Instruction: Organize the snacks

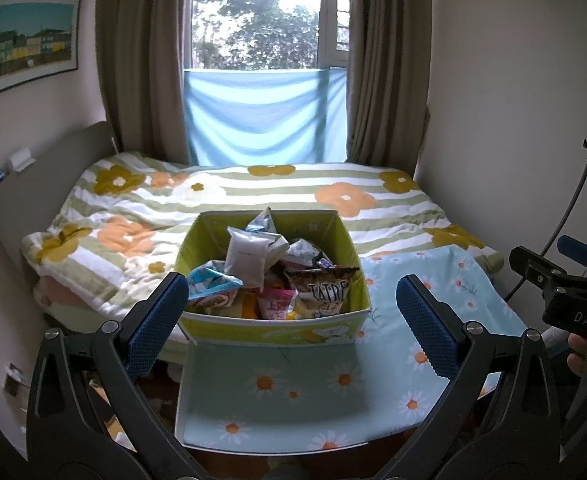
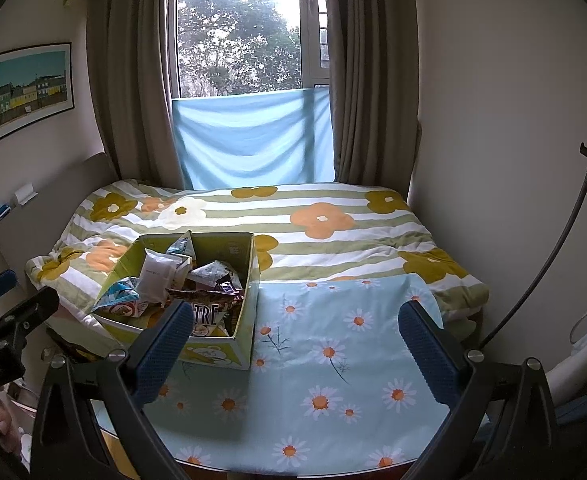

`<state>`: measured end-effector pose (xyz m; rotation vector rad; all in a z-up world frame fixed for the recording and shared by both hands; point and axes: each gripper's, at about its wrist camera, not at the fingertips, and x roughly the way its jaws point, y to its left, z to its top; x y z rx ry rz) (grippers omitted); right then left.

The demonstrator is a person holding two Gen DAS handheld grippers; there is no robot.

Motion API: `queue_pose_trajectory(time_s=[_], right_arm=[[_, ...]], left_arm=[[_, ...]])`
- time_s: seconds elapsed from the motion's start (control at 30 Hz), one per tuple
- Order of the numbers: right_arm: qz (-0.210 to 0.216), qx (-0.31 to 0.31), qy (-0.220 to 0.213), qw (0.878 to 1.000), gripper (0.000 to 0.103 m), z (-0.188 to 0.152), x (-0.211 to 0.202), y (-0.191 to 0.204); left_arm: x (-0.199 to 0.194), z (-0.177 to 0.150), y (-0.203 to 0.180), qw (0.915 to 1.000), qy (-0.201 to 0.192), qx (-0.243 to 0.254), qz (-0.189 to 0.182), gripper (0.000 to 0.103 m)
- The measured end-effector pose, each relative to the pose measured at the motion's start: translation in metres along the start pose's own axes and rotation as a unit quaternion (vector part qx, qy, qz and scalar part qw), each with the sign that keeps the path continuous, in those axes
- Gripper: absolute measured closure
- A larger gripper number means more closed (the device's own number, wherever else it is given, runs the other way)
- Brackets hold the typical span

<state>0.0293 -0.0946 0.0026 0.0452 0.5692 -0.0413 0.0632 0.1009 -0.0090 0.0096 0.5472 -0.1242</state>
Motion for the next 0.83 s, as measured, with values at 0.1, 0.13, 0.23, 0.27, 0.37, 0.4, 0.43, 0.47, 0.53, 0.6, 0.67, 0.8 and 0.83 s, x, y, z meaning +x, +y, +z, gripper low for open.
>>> queue_pose_trajectory(time_s=[0.1, 0.13, 0.23, 0.27, 0.37, 0.4, 0.43, 0.47, 0.53, 0.6, 0.67, 0.8, 0.83], right_arm=[[0.000, 0.001, 0.000, 1.000, 0.001, 0.000, 0.000, 0.000], [0.000, 0.002, -0.001, 1.000, 0.001, 0.000, -0.001, -0.002], [-0.002, 0.004, 0.000, 1.000, 0.001, 0.000, -0.001, -0.005], [-0.002, 0.004, 0.000, 1.000, 0.001, 0.000, -0.001, -0.006], [-0.003, 0.007, 0.000, 1.000, 0.001, 0.001, 0.001, -0.011], [-0.003, 0.007, 0.000, 1.000, 0.001, 0.001, 0.001, -0.013], [-0.003, 0.006, 0.001, 1.000, 0.001, 0.001, 0.001, -0.012], [-0.003, 0.007, 0.001, 1.000, 0.001, 0.001, 0.001, -0.013], [-0.002, 0.006, 0.001, 1.000, 0.001, 0.001, 0.001, -0.012], [-0.003, 0.006, 0.001, 1.000, 0.001, 0.001, 0.001, -0.012], [-0.002, 0.006, 0.001, 1.000, 0.001, 0.001, 0.001, -0.013], [-0.003, 0.005, 0.001, 1.000, 0.001, 0.001, 0.001, -0.014], [-0.003, 0.006, 0.001, 1.000, 0.001, 0.001, 0.001, -0.012]], left_arm=[[-0.001, 0.000, -0.001, 1.0000, -0.002, -0.002, 0.003, 0.000], [-0.001, 0.000, -0.001, 1.0000, -0.002, -0.002, 0.004, 0.000], [0.000, 0.001, -0.003, 1.0000, -0.003, -0.001, 0.007, 0.000], [0.000, 0.001, -0.004, 1.0000, -0.003, 0.000, 0.008, 0.000], [0.002, 0.003, -0.005, 0.9999, 0.000, -0.002, 0.010, 0.000], [0.002, 0.003, -0.005, 0.9999, 0.000, -0.004, 0.012, 0.000], [0.001, 0.003, -0.004, 0.9999, -0.003, -0.005, 0.015, 0.000], [0.000, 0.004, -0.005, 0.9998, -0.008, -0.005, 0.017, 0.000], [-0.002, 0.005, -0.006, 0.9997, -0.012, -0.002, 0.019, 0.000], [-0.002, 0.006, -0.009, 0.9996, -0.014, 0.006, 0.025, 0.000], [-0.002, 0.006, -0.012, 0.9993, -0.016, 0.015, 0.029, 0.000], [-0.004, 0.005, -0.014, 0.9992, -0.028, 0.014, 0.025, 0.000], [-0.004, 0.006, -0.013, 0.9992, -0.029, 0.014, 0.023, 0.000]])
